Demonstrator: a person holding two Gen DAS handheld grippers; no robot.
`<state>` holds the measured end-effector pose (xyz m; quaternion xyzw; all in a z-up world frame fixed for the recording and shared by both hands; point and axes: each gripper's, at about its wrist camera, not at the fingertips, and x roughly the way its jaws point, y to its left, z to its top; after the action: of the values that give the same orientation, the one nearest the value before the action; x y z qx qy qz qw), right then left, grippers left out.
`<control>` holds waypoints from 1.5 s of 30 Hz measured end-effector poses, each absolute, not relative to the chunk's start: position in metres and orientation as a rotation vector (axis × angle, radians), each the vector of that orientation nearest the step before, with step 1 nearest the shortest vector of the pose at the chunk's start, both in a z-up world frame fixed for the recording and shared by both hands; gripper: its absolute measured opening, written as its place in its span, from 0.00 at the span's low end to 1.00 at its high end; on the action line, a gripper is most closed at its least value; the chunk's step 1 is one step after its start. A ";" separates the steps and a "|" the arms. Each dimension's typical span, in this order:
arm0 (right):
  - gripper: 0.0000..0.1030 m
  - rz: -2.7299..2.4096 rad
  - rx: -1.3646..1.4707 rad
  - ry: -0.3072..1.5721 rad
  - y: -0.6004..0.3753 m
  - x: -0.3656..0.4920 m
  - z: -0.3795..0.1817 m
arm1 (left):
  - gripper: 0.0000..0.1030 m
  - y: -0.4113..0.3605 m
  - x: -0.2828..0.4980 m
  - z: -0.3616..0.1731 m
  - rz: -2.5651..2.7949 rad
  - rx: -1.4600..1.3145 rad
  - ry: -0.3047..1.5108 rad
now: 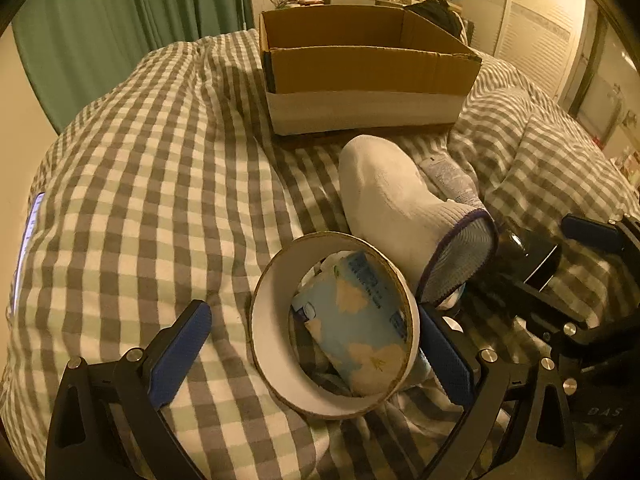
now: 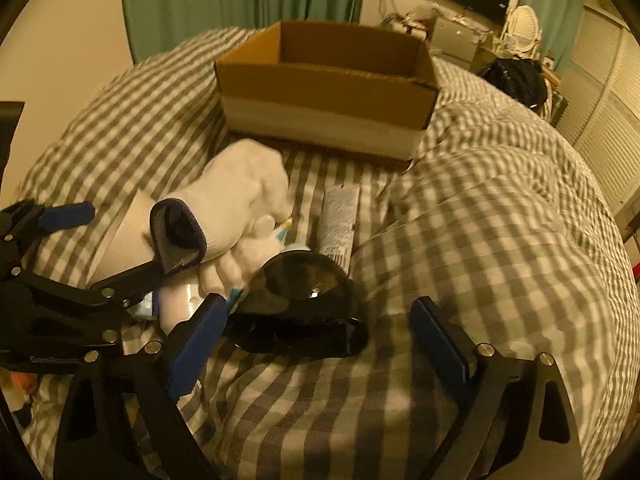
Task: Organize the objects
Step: 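Grasp the black round object with the right gripper while the left gripper grasps the white tape roll, then carry the black object with the right gripper while the left gripper carries the tape roll over the box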
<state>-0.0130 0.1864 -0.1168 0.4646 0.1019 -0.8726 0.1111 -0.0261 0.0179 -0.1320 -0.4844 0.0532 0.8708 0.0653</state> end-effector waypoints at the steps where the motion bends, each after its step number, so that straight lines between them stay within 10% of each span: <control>1: 0.91 -2.555 1.368 0.301 0.186 -0.014 -0.118 | 1.00 0.019 -0.028 -0.133 2.620 -1.451 0.167; 5: 0.87 -2.514 1.403 0.350 0.179 -0.017 -0.126 | 1.00 0.021 -0.037 -0.142 2.574 -1.442 0.189; 10: 0.55 -2.466 1.442 0.343 0.176 -0.020 -0.133 | 0.95 0.021 -0.045 -0.144 2.525 -1.442 0.155; 13: 0.54 -2.469 1.427 0.310 0.179 -0.018 -0.132 | 0.82 0.021 -0.044 -0.143 2.504 -1.440 0.132; 26: 0.49 -2.588 1.288 0.285 0.186 0.001 -0.097 | 0.81 0.011 -0.009 -0.093 2.580 -1.351 0.152; 29: 0.28 -2.610 1.242 0.293 0.185 0.008 -0.082 | 0.81 0.011 -0.001 -0.075 2.624 -1.305 0.171; 45: 0.26 -2.719 0.973 0.317 0.179 0.046 0.009 | 0.81 0.004 0.022 0.011 2.730 -1.060 0.144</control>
<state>0.0457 0.1792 0.0085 0.3326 0.1085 -0.9293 0.1181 0.0221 0.0040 0.0112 -0.3595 0.0488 0.9260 0.1047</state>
